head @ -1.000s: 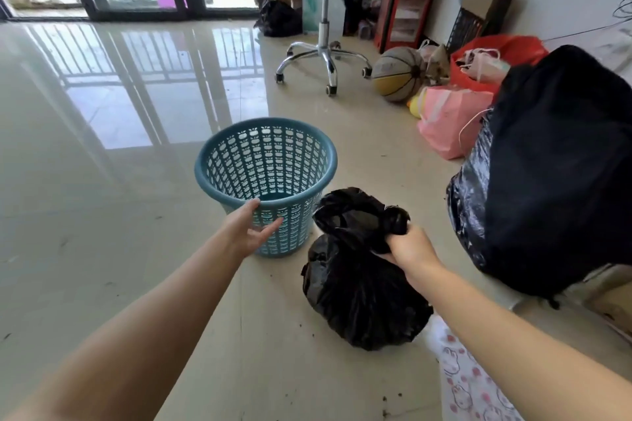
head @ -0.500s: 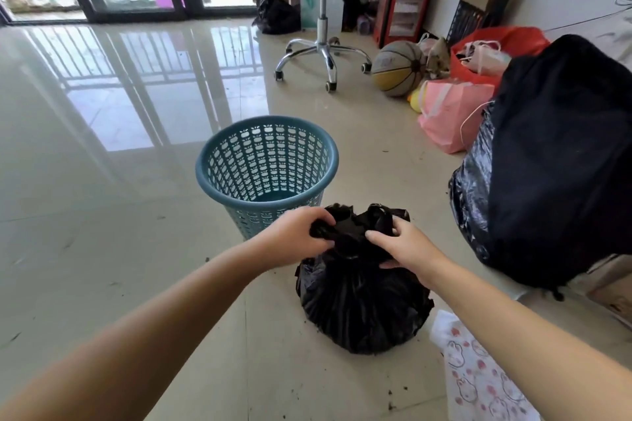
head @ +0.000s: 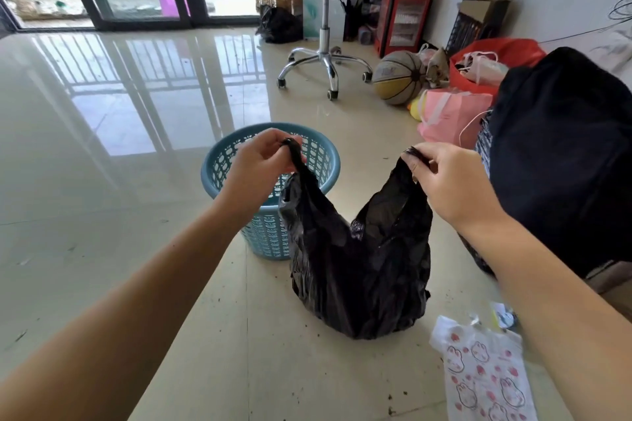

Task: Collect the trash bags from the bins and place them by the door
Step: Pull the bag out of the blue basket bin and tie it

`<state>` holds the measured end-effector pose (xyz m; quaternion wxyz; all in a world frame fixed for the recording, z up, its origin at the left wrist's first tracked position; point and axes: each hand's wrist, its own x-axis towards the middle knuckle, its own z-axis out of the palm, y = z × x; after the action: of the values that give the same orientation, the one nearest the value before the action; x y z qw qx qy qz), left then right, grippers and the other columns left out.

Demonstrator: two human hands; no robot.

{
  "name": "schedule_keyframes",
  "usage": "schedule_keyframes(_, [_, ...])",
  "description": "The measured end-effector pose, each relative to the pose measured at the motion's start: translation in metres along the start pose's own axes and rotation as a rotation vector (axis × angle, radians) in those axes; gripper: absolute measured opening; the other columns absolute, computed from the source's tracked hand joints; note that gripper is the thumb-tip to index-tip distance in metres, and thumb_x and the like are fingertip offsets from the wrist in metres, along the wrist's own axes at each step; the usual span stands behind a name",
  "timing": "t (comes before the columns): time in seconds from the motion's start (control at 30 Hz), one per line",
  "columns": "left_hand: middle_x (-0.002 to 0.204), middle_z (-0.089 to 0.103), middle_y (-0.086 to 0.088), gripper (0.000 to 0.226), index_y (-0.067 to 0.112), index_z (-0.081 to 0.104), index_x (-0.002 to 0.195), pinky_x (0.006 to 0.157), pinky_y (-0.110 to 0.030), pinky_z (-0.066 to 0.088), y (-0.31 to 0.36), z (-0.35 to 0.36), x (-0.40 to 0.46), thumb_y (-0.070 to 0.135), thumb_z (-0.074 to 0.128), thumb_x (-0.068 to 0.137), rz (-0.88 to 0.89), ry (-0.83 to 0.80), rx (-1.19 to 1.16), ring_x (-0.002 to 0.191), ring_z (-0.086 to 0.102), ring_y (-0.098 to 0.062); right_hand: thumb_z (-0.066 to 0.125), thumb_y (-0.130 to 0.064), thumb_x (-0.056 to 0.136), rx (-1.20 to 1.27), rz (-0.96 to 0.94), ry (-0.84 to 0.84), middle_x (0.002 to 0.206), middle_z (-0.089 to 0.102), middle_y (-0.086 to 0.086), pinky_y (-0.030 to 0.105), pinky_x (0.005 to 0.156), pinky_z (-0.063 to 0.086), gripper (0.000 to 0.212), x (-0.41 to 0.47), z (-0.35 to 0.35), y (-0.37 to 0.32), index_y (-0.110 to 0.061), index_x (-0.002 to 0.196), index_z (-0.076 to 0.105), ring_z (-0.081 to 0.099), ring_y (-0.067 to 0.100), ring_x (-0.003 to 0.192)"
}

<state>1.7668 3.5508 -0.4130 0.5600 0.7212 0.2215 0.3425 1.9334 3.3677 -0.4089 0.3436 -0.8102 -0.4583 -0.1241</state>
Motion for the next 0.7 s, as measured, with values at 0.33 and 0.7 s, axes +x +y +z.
schedule_keyframes(0.33, [0.079, 0.065, 0.000, 0.019, 0.012, 0.065, 0.084, 0.080, -0.027, 0.057, 0.035, 0.016, -0.007, 0.002, 0.052, 0.093, -0.174, -0.432, -0.020, 0.075, 0.061, -0.014, 0.061, -0.026, 0.085, 1.215, 0.400, -0.357, 0.077, 0.070, 0.000, 0.027, 0.074, 0.052, 0.014, -0.001, -0.010, -0.023, -0.016, 0.094, 0.064, 0.063, 0.017, 0.076])
schedule_keyframes(0.7, [0.105, 0.064, 0.009, 0.049, 0.027, 0.060, 0.114, 0.084, -0.017, 0.052, 0.031, 0.020, -0.015, -0.009, 0.046, 0.083, 0.044, -0.617, 0.310, 0.102, 0.061, -0.007, 0.036, -0.030, 0.101, 0.737, 0.418, -0.726, 0.037, 0.027, -0.013, 0.026, 0.046, 0.022, 0.042, -0.025, 0.028, -0.054, -0.023, 0.077, 0.070, 0.023, 0.007, 0.035])
